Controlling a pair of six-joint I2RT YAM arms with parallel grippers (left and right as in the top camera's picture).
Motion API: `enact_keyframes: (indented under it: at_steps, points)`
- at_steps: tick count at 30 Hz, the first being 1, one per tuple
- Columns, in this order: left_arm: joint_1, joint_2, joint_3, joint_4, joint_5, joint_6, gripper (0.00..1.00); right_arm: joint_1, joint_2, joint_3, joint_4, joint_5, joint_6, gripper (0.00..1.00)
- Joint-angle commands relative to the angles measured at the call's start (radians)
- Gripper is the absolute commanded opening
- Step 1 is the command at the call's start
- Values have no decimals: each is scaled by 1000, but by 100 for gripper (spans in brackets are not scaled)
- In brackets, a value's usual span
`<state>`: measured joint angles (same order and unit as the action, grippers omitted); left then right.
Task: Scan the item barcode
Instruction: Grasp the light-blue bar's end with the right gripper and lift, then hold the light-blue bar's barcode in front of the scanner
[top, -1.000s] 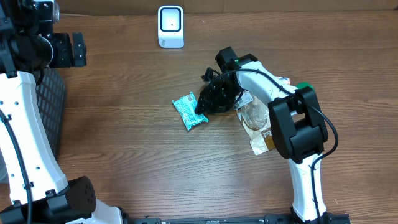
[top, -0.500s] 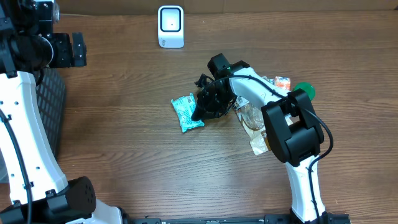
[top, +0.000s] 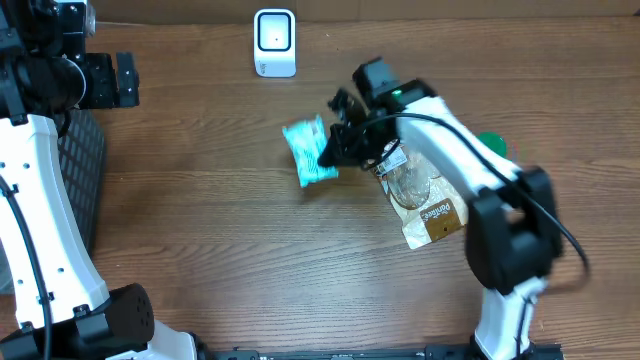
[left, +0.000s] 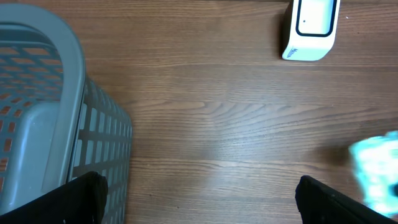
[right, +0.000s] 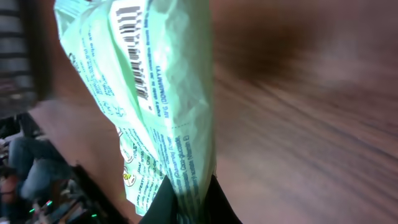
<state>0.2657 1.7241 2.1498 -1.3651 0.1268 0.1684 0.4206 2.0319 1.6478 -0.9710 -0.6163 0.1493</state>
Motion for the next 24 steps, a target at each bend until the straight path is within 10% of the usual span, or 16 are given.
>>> enact_keyframes:
  at_steps: [1, 24]
  points:
    - [2, 3, 20, 1, 0, 19, 100, 12, -182, 36, -3, -14, -32, 4]
    - [2, 3, 20, 1, 0, 19, 99, 18, -409, 95, -129, 180, 46, 4]
